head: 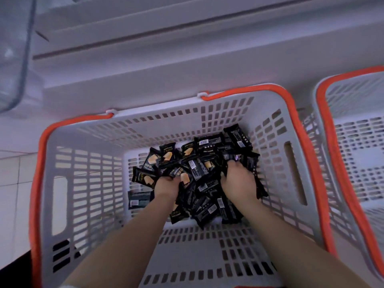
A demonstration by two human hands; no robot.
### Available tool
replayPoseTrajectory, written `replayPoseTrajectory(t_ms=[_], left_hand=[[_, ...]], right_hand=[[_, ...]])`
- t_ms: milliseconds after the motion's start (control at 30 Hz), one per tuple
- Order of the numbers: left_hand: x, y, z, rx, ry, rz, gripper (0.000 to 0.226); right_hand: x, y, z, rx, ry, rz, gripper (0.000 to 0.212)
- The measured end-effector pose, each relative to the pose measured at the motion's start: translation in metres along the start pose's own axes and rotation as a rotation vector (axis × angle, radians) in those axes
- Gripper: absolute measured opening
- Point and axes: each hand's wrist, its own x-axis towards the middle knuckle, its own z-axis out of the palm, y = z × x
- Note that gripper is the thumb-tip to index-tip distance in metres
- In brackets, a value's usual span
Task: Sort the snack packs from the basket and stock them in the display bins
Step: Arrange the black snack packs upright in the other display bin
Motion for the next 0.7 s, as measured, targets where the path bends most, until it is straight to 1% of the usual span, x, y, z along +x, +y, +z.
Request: replayPoseTrajectory(t_ms=[33, 100, 167, 233, 267, 333, 433, 467, 567, 600, 633, 700], left_hand=[[0.002, 0.001, 0.004, -0.022, 0.030, -0.031, 0.034], [0.005, 0.004, 0.012, -0.097, 0.027, -0.069, 0.027], [0.006, 0.010, 0.017, -0.177, -0.003, -0.085, 0.026], [0.004, 0.015, 0.019, -0.181, 0.000, -0.142, 0.034], [0.001, 0.016, 0.019, -0.174, 0.003, -0.148, 0.033], [-0.006, 0.014, 0.018, -0.212, -0.008, -0.079, 0.026], [-0.025, 0.000, 0.014, -0.196, -0.023, 0.053, 0.040], [-0.032, -0.005, 0.012, -0.192, -0.031, 0.094, 0.036], [-0.050, -0.009, 0.011, -0.230, -0.118, 0.171, 0.015], [-0.054, -0.008, 0.010, -0.250, -0.152, 0.193, 0.013], [-0.057, -0.007, 0.009, -0.269, -0.185, 0.216, 0.016], [-0.059, -0.007, 0.006, -0.246, -0.218, 0.289, 0.020]], right_hand=[[-0.001, 0.001, -0.002, 0.180, -0.017, 0.056, 0.022], [-0.004, 0.003, -0.007, 0.502, -0.039, 0.156, 0.011], [-0.008, 0.005, -0.011, 0.676, -0.057, 0.217, 0.005], [-0.012, 0.006, -0.016, 0.800, -0.067, 0.262, 0.003], [-0.014, 0.005, -0.018, 0.873, -0.060, 0.284, 0.004], [-0.016, 0.003, -0.020, 1.005, -0.058, 0.310, 0.008], [-0.020, -0.004, -0.020, 1.073, -0.143, 0.264, 0.014], [-0.021, -0.007, -0.019, 1.060, -0.186, 0.236, 0.014], [-0.025, -0.014, -0.016, 1.074, -0.310, 0.172, 0.014], [-0.027, -0.016, -0.015, 1.095, -0.343, 0.148, 0.014], [-0.029, -0.018, -0.013, 1.091, -0.357, 0.115, 0.014], [-0.032, -0.023, -0.011, 0.974, -0.312, 0.015, 0.014]])
